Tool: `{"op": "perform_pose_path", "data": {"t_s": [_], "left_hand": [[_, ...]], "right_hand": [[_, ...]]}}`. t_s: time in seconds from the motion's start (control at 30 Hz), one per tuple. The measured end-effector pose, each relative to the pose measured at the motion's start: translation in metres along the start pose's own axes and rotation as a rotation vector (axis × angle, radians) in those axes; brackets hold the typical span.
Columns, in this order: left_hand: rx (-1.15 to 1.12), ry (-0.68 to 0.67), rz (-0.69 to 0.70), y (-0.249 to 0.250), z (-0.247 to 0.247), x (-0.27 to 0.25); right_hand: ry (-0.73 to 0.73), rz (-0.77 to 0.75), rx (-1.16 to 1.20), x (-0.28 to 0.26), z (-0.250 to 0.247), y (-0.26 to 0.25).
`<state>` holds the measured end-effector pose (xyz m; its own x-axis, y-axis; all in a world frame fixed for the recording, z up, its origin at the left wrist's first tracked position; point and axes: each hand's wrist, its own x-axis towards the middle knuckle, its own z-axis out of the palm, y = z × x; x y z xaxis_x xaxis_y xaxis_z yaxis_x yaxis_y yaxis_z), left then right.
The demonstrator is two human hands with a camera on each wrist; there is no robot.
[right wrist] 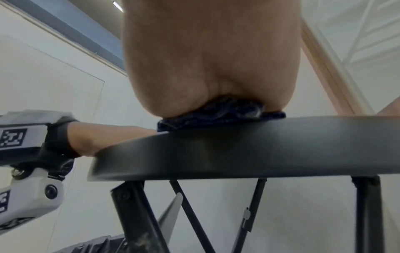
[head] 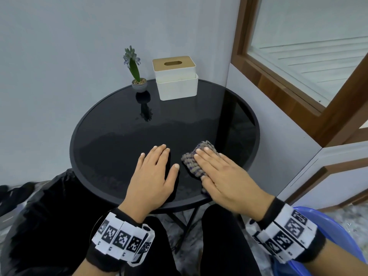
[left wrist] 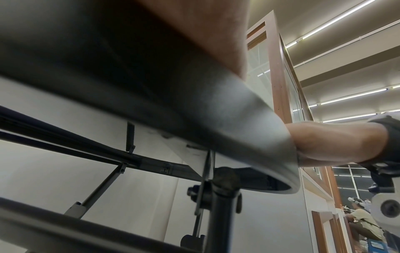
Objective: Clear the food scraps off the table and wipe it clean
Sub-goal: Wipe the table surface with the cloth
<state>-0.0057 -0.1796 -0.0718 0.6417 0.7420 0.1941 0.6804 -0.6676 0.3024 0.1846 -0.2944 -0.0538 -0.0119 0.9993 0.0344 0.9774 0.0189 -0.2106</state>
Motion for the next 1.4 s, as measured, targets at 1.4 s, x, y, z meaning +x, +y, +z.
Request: {"op": "perform_pose_path", "data": {"t_s": [1.4], "left_hand": [[-0.055, -0.039, 0.003, 0.046, 0.012, 0.014]], "right_hand": [[0.006, 0.253, 0.057, 0.076, -0.029, 0.116]]}}
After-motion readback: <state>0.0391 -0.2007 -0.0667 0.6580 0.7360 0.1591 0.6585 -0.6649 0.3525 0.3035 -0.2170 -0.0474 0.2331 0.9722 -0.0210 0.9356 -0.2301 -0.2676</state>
